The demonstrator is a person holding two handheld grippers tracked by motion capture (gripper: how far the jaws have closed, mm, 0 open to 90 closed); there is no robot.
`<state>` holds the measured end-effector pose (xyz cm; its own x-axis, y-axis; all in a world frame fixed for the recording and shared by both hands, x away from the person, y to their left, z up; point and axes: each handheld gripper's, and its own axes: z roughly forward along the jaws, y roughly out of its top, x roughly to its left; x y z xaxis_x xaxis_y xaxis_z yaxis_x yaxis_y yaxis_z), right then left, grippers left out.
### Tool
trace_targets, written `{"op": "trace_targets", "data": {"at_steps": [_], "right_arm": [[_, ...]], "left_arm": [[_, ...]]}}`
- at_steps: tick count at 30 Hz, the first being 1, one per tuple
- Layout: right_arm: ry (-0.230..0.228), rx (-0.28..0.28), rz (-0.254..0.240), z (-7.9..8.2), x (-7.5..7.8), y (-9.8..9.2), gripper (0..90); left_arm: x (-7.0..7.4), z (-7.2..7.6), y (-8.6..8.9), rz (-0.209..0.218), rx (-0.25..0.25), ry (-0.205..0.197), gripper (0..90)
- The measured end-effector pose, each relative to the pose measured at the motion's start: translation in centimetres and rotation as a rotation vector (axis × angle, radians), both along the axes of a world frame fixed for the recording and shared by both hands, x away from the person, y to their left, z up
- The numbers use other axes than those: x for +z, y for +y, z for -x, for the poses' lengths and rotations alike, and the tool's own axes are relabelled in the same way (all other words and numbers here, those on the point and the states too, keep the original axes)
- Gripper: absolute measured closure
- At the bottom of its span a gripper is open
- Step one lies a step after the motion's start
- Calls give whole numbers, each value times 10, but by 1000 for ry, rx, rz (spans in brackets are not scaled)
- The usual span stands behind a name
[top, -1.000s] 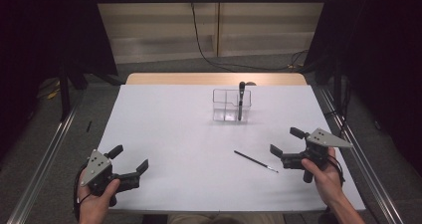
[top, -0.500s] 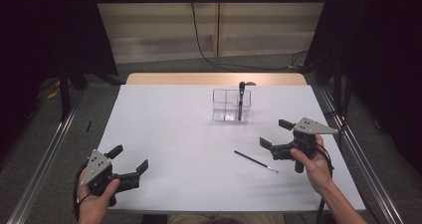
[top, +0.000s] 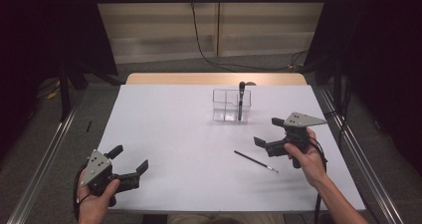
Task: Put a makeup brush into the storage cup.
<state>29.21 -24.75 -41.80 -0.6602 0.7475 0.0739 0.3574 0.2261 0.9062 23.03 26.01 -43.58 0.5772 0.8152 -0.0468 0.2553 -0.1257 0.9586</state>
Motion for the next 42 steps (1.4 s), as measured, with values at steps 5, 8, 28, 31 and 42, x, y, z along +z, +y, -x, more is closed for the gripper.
{"op": "trace_targets", "data": {"at_steps": [5, 8, 28, 31, 42], "right_arm": [[26, 19, 45, -5, 3, -1, 5], [66, 48, 90, -8, 3, 1, 5], [370, 227, 319, -19, -3, 6, 65], [398, 254, 357, -19, -4, 8, 64], [508, 304, 480, -23, -10, 17, 59]], "left_arm": [[0, 0, 1, -2, -2, 2, 26], [0, 0, 1, -2, -2, 2, 26], [0, 0, 0, -6, -9, 5, 26], [-1, 0, 0, -8, -7, 7, 26], [0, -1, 1, -22, -11, 10, 25]]}}
